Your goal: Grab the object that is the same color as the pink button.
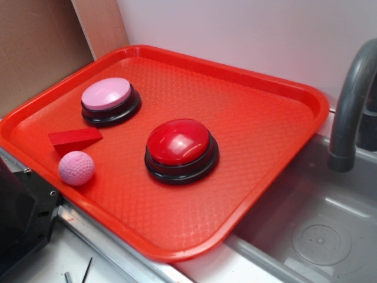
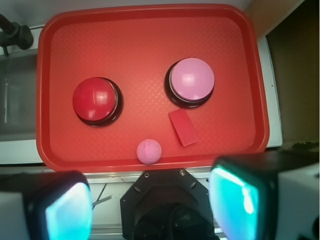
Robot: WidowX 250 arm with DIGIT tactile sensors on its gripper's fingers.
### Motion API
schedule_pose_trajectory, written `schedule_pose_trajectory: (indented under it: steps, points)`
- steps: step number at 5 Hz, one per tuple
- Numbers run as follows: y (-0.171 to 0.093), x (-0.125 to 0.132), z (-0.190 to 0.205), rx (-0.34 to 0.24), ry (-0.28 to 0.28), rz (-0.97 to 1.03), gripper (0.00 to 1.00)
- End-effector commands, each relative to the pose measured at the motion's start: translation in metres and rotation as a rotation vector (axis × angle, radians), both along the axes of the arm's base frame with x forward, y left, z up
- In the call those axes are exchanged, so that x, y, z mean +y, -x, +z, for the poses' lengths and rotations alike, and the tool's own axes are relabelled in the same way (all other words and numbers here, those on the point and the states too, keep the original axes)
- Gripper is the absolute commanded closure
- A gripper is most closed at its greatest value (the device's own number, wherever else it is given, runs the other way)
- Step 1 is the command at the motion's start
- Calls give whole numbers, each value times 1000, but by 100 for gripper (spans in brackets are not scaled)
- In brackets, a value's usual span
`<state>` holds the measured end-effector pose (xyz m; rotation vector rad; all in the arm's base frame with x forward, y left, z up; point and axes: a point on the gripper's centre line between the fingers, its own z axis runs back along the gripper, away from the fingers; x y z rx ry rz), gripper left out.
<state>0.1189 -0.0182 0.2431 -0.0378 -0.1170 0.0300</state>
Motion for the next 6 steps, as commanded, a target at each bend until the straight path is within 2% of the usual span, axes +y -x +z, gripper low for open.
schedule_pose_trajectory:
  steps: [1,2,3,4,5,6]
  points:
    - [0,0,0,0,0,0,0]
    - [-11,-8,-50,126,32,104,0]
    - [-18,-18,-97,110,58,116,0]
    - [-13,-17,-126,58,21,140,0]
    - [0,-17,-144,66,-14,127,0]
    - [11,-10,-152,89,-15,93,0]
